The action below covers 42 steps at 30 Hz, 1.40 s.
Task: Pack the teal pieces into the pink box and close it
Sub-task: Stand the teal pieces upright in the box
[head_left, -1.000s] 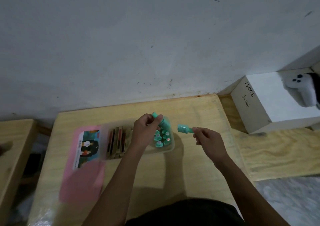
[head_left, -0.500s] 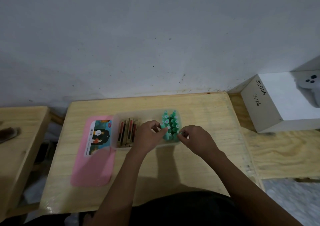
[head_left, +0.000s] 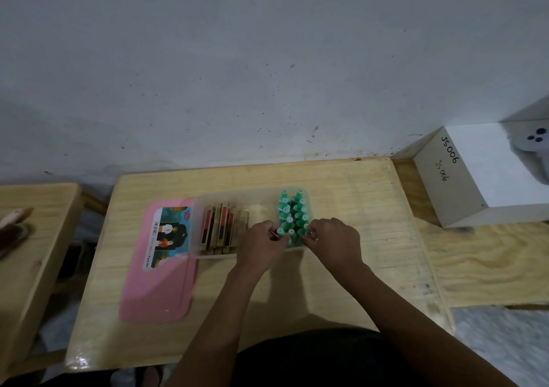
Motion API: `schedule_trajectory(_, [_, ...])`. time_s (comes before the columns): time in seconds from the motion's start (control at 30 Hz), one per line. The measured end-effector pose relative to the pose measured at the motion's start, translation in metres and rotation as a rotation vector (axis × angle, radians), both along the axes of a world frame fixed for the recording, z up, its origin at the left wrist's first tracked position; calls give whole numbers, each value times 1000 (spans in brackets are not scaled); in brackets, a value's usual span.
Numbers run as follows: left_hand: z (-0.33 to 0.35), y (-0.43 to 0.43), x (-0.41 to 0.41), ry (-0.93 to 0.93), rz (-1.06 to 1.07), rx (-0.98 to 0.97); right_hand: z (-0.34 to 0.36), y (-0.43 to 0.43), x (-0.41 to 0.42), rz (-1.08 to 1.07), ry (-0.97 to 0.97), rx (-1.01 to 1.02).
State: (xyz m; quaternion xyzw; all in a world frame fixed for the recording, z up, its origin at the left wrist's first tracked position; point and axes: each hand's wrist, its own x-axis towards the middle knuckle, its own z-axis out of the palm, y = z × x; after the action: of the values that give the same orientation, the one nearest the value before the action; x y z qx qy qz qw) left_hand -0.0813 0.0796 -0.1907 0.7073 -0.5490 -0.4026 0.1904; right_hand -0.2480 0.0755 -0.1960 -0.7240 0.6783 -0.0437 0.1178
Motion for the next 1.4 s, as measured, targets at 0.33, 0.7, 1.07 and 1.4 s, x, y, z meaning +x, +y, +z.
schedule_trajectory(0.33, [-9, 0, -11, -76, 16, 62, 2, -1, -4, -47, -76, 22])
schedule_trajectory(0.7, [-18, -5, -14, -80, 4, 92, 10, -1, -12, -62, -121, 118])
schedule_trajectory(1.07, [-17, -10, -10, 23, -3, 163, 12, -3, -13, -62, -154, 183])
schedule_trajectory(1.4, [-18, -8, -13, 38, 9, 133, 14, -2, -11, -82, -183, 214])
